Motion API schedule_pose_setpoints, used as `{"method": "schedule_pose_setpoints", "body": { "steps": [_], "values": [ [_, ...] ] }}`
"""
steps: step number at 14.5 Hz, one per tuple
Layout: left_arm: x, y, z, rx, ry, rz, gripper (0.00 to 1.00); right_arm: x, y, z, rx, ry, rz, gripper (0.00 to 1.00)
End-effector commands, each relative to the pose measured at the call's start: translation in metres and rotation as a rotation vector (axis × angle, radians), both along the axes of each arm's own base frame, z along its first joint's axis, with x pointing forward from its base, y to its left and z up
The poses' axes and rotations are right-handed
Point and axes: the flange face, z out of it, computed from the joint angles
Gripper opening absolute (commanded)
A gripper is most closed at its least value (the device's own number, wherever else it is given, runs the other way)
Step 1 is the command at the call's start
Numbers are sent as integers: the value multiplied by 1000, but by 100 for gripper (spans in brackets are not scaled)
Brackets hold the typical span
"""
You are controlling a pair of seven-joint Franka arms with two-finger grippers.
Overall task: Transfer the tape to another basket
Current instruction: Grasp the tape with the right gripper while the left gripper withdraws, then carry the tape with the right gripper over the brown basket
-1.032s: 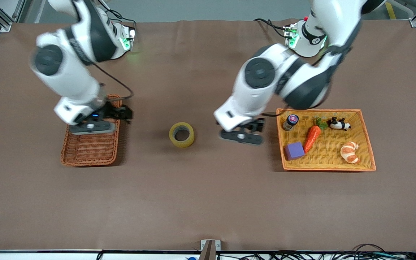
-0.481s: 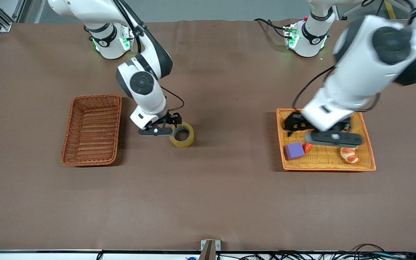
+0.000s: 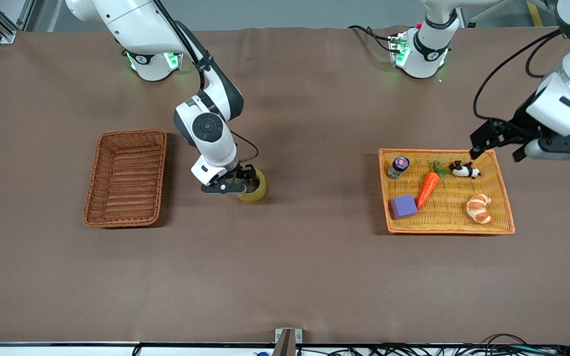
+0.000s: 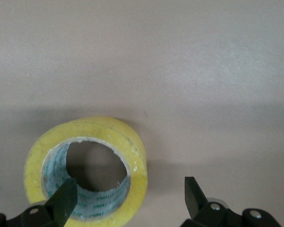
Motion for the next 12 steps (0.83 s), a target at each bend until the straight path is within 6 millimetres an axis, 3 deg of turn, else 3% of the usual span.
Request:
{"method": "schedule_pose_setpoints", "body": {
  "steps": [1, 4, 6, 7, 8, 12],
  "values": [
    [-14, 5, -6, 48, 1, 18, 98, 1, 0, -20, -39, -31, 42, 100],
    [-13, 36, -14, 35, 56, 71, 97, 0, 0, -29, -56, -45, 76, 100],
    [-10, 37, -19, 39, 72, 58, 97, 0, 0, -33, -52, -50, 80, 98],
    [-8, 39, -20, 38, 72, 59, 97, 0, 0, -34, -55, -48, 85, 85],
    [-8, 40, -20, 23, 74, 64, 97, 1, 0, -34, -55, -50, 84, 66],
    [-7, 41, -23, -10, 83, 8, 97, 4, -2, -31, -57, -48, 73, 18]
  ]
}}
